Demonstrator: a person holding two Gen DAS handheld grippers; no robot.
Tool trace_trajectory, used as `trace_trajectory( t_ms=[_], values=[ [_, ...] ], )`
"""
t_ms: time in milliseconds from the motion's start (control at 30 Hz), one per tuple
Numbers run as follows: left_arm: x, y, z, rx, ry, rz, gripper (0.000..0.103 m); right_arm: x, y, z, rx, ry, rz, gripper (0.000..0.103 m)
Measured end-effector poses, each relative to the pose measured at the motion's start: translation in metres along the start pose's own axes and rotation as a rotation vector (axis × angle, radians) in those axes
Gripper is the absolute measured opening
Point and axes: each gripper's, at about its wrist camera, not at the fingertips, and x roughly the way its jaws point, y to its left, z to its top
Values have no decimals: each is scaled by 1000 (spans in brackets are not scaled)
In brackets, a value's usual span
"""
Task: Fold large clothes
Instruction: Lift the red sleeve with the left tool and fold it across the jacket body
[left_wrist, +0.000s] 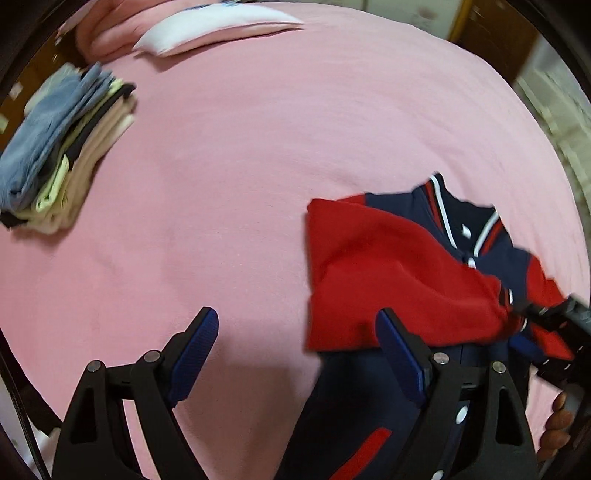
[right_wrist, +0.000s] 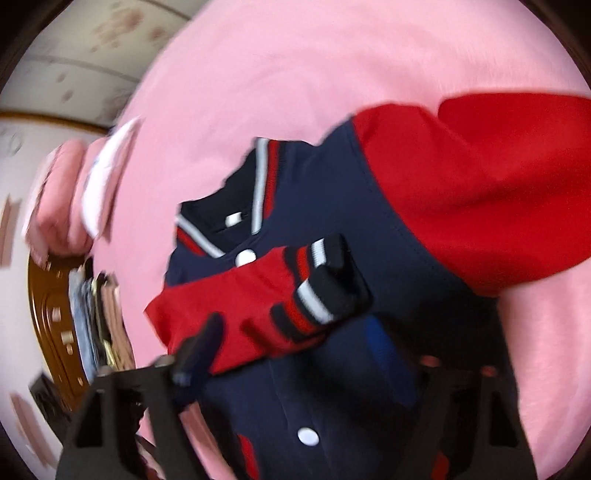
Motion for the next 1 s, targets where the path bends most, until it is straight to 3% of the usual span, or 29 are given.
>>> trace_trajectory(
  t_ms=[33,100,167,233,300,367,400,467,500,633,700,733,767,800,833,867,933,967,1000],
  values=[
    [-1,5,-2,-14,4,-6,86,4,-2,1,28,11,-8,47],
    [3,15,-2,-24,17,-2,86,12,-8,2,76,57,4,27],
    [9,9,-4,-6,26,17,86,13,-8,-4,43,95,5,19],
    [12,2,-6,30,32,40,86,4,0,-11,-65,74,-11,18],
    [17,-4,-9,68,45,51,86,-12,10,-21,-236,-16,-53,18],
    [19,-11,-11,100,56,71,86,-25,13,-29,-367,-121,-151,23],
    [19,-14,-12,108,58,79,86,-29,12,-31,-406,-161,-208,29],
    [18,-17,-12,116,53,91,86,-33,4,-26,-406,-171,-283,50],
    [15,-18,-13,112,42,83,86,-37,1,-22,-395,-174,-286,57],
    [4,-18,-10,60,25,-11,85,-63,6,-23,-406,-303,-220,57],
    [4,-21,-8,25,37,-106,85,-66,18,-27,-456,-315,-126,57],
    [7,-24,-7,23,46,-136,85,-61,25,-29,-484,-281,-51,57],
    [11,-29,-6,30,61,-152,85,-50,31,-30,-493,-228,4,51],
    [19,-36,-7,49,81,-147,78,-40,36,-30,-492,-185,34,42],
    [27,-40,-6,68,95,-135,63,-22,41,-32,-494,-112,89,20],
    [35,-45,-7,87,114,-107,56,-7,43,-33,-496,-67,119,12],
    [58,-49,-12,128,167,29,36,14,49,-38,-514,-7,96,10],
    [69,-47,-14,146,182,78,37,20,52,-41,-537,0,69,10],
    [72,-43,-16,138,177,53,37,24,54,-43,-570,-1,29,10]
  ],
)
